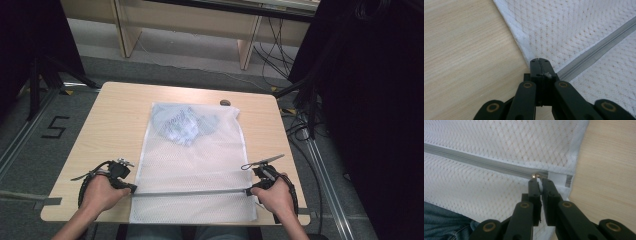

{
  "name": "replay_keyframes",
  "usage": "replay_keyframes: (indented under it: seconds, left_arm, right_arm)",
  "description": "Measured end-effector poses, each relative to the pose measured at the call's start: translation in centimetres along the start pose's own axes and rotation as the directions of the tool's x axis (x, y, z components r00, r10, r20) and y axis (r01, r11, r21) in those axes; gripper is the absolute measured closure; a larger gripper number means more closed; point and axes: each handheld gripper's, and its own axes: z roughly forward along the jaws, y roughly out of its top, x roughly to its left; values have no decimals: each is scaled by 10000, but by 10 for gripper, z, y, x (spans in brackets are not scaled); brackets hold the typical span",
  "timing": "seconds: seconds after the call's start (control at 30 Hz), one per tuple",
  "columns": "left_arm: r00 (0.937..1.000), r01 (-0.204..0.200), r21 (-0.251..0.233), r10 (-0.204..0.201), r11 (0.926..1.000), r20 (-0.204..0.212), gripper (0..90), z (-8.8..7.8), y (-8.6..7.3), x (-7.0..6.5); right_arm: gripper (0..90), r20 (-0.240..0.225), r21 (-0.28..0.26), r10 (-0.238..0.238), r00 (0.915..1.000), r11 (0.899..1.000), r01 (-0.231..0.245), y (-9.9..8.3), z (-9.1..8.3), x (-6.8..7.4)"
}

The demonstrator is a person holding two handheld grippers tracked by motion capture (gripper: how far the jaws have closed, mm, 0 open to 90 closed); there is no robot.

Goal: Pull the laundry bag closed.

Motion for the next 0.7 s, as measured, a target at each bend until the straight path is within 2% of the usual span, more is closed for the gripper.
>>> replay_keyframes:
  seconds: [0.03,0.07,0.1,0.27,0.3,0.33,0.37,0.43,0.47,0.5,0.53,0.6,0.63,0.67,0.7]
  left_arm:
    - [9999,113,1,-113,9999,20,899,0,0,-1]
    - [9999,113,1,-113,9999,20,899,0,0,-1]
    - [9999,124,4,-124,9999,18,899,0,0,-1]
    - [10000,5,10,-5,10000,18,900,0,0,0]
    - [10000,-17,12,17,10000,15,900,0,0,0]
    - [10000,-15,-5,15,10000,2,900,0,0,0]
    - [10000,-16,-4,16,10000,2,899,0,0,0]
    - [10000,-21,7,21,10000,16,899,0,0,0]
    - [10000,-19,-3,19,10000,12,899,0,0,0]
    - [10000,24,-6,-24,10000,10,899,0,0,0]
    - [9999,98,1,-98,10000,23,899,0,0,-1]
    - [9999,100,5,-100,9999,30,899,0,0,-1]
    - [10000,15,28,-15,10000,29,900,0,0,0]
    - [10000,-42,24,42,10000,22,900,0,0,1]
    - [10000,-41,11,41,10000,14,899,0,0,0]
  right_arm:
    - [869,8,339,738,9973,9967,-738,0,-2,5]
    - [869,8,339,738,9973,9967,-738,0,-2,5]
    - [869,167,215,351,9992,9991,-355,0,-1,1]
    - [869,146,140,293,9995,9995,-295,0,0,-1]
    - [869,200,218,339,9992,9992,-344,0,0,-1]
    - [869,16,418,982,9952,9943,-981,0,-1,4]
    - [869,23,366,583,9983,9976,-584,0,-2,1]
    - [869,29,361,541,9985,9979,-541,0,-1,0]
    - [869,234,277,400,9989,9988,-407,0,0,-2]
    - [869,239,302,390,9990,9988,-397,0,1,-2]
    - [869,150,96,105,9998,9999,-106,0,2,-4]
    - [869,142,129,122,9998,9998,-124,0,2,-4]
    - [869,128,112,489,9987,9987,-491,0,3,-3]
    - [869,128,112,489,9987,9987,-491,0,3,-3]
    - [869,320,329,445,9985,9984,-455,0,2,-4]
